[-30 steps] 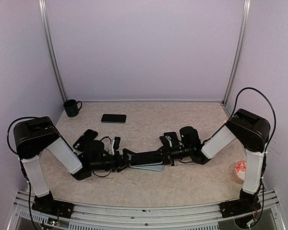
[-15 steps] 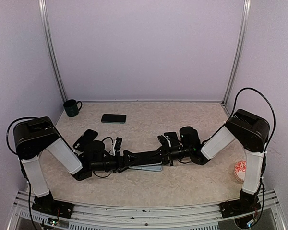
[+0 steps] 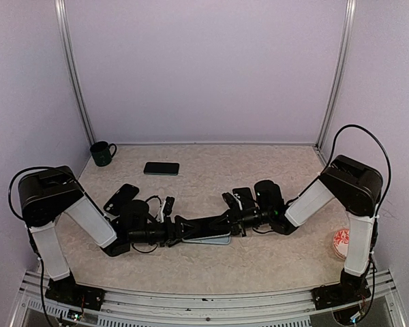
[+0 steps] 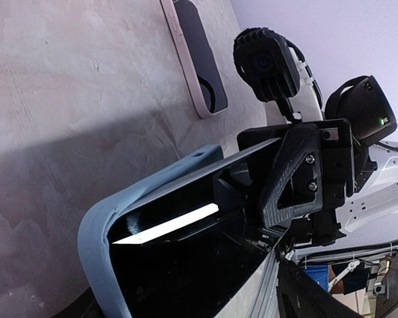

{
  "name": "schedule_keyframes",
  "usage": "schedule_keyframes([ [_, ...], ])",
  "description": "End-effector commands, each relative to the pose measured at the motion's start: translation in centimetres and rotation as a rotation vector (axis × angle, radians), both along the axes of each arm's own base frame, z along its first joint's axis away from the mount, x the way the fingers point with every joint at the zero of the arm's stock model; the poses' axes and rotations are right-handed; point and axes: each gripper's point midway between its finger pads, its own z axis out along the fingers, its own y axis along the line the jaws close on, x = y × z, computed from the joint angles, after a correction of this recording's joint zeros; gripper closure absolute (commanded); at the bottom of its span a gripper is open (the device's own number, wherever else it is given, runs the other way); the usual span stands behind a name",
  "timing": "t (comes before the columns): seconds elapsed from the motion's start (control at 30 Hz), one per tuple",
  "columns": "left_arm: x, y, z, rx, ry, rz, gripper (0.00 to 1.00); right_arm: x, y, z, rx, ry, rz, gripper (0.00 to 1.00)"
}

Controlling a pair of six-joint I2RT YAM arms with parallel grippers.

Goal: Put the phone into the phone case
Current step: Install the phone on the phone case.

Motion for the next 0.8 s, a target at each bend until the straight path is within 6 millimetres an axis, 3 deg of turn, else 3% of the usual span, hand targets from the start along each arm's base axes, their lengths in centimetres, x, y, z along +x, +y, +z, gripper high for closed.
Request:
schedule_keyframes([
  [0.0,-0.7,-1.8,3.9,-0.102,-0.100,-0.079,0.27,-0.7,0.6,-0.5,-0.013,-0.015,0.041,1.00],
  [0.77,-1.5,-2.5,5.5,-0.185,-0.122,-0.128,0.42,-0.8,0.9,-1.8,-0.043,-0.016,0.058,1.00],
])
